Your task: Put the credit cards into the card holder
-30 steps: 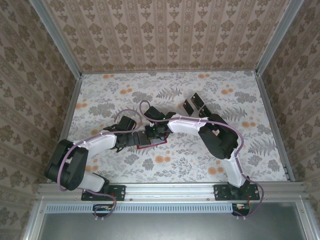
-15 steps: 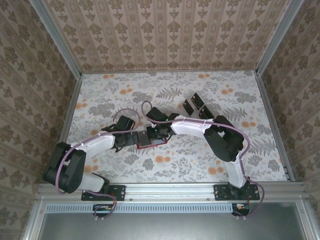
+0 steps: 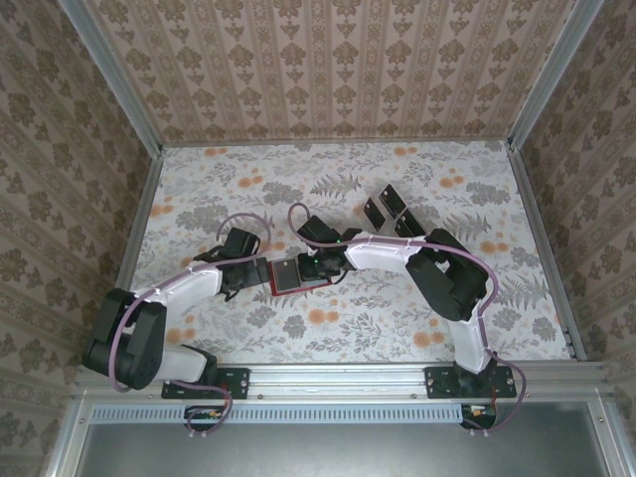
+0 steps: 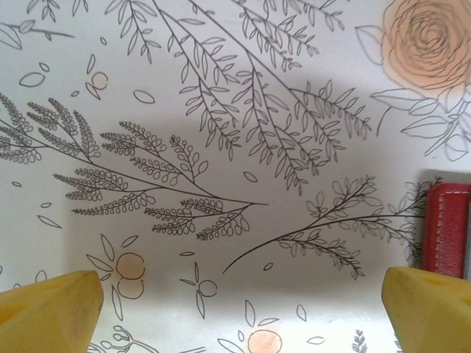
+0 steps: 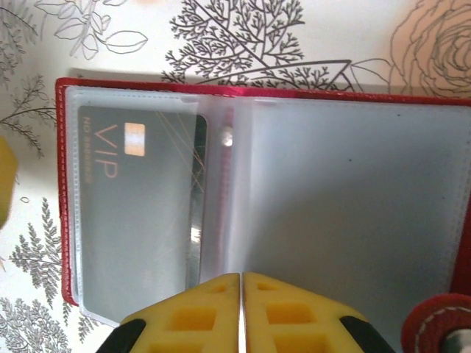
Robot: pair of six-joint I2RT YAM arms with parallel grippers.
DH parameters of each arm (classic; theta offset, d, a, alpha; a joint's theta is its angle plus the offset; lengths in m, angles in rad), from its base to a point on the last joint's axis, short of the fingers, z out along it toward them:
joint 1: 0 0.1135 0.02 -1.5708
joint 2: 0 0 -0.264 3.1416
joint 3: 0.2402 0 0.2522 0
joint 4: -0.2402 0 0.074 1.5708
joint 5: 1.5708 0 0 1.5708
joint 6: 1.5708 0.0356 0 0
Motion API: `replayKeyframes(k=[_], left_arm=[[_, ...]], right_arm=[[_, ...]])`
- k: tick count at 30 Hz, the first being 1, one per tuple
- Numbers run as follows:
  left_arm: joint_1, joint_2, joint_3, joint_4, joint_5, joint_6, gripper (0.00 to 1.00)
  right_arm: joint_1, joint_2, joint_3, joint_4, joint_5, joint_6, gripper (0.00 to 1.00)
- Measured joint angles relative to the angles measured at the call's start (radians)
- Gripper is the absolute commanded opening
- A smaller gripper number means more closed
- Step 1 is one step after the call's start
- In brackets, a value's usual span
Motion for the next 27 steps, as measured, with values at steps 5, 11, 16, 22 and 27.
replayKeyframes(k=[5, 11, 16, 22, 27], left_arm=[[0.000, 0.011, -0.006, 0.009, 0.010, 0.000, 1.00], [0.000, -0.005, -0.007, 0.023, 0.026, 0.022, 1.00], [0.000, -0.109, -0.008, 0.034, 0.048, 0.038, 1.00], [0.001, -0.144, -0.008, 0.056, 0.083, 0.037, 1.00], [0.002, -0.145, -0.011, 0.062, 0.097, 0.013, 1.00]], right_arm=[[0.008, 0.006, 0.000, 0.010, -0.016, 0.014, 0.12], [0.018, -0.005, -0.005, 0.017, -0.017, 0.021, 0.22], [0.016, -0.119, -0.042, -0.017, 0.026, 0.001, 0.50], [0.013, -0.187, -0.031, -0.074, 0.119, -0.066, 0.57], [0.022, -0.131, 0.023, -0.161, 0.221, -0.129, 0.59]])
